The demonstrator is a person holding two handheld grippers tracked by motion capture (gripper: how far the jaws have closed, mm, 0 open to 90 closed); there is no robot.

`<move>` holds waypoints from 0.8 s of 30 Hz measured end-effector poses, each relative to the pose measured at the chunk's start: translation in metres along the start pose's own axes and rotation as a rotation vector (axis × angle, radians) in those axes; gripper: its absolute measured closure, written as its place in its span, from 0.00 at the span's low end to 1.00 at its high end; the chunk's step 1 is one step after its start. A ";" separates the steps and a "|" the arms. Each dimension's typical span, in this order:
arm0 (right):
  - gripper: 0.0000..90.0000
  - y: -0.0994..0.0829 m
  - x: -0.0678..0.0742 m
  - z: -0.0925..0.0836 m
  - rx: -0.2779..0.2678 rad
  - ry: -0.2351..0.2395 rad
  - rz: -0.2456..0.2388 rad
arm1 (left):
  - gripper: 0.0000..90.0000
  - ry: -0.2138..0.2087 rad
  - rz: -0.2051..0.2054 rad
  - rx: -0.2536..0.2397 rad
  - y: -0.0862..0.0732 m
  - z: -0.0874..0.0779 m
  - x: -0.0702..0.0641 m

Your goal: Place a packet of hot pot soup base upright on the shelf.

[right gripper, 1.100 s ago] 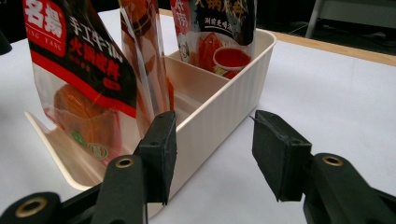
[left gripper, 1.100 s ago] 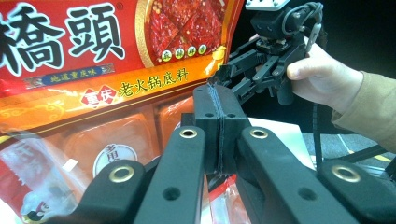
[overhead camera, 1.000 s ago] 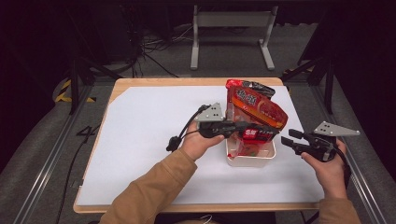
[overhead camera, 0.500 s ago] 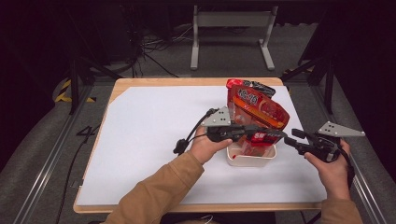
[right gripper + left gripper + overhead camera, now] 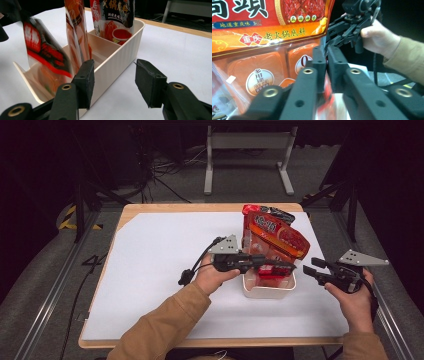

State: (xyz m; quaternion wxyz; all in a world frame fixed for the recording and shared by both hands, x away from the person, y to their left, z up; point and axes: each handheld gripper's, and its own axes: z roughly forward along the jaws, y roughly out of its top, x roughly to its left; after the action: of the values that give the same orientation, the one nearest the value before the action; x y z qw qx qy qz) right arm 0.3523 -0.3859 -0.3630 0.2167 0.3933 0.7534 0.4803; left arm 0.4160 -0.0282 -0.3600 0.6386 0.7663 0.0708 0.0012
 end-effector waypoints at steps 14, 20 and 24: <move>0.55 0.003 -0.001 0.006 -0.001 0.011 -0.001 | 0.59 0.033 -0.013 0.025 0.006 -0.030 -0.006; 0.55 0.006 -0.003 0.004 -0.012 0.009 -0.002 | 0.48 0.088 -0.003 0.053 0.011 -0.053 -0.014; 0.54 0.007 -0.003 0.003 -0.013 0.008 -0.002 | 0.42 0.123 -0.011 0.067 0.012 -0.070 -0.016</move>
State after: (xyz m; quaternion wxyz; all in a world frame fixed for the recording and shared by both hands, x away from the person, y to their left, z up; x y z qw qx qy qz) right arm 0.3585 -0.3852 -0.3586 0.2170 0.3890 0.7515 0.4866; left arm 0.3952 0.0364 -0.3342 0.6070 0.7854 0.1141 0.0423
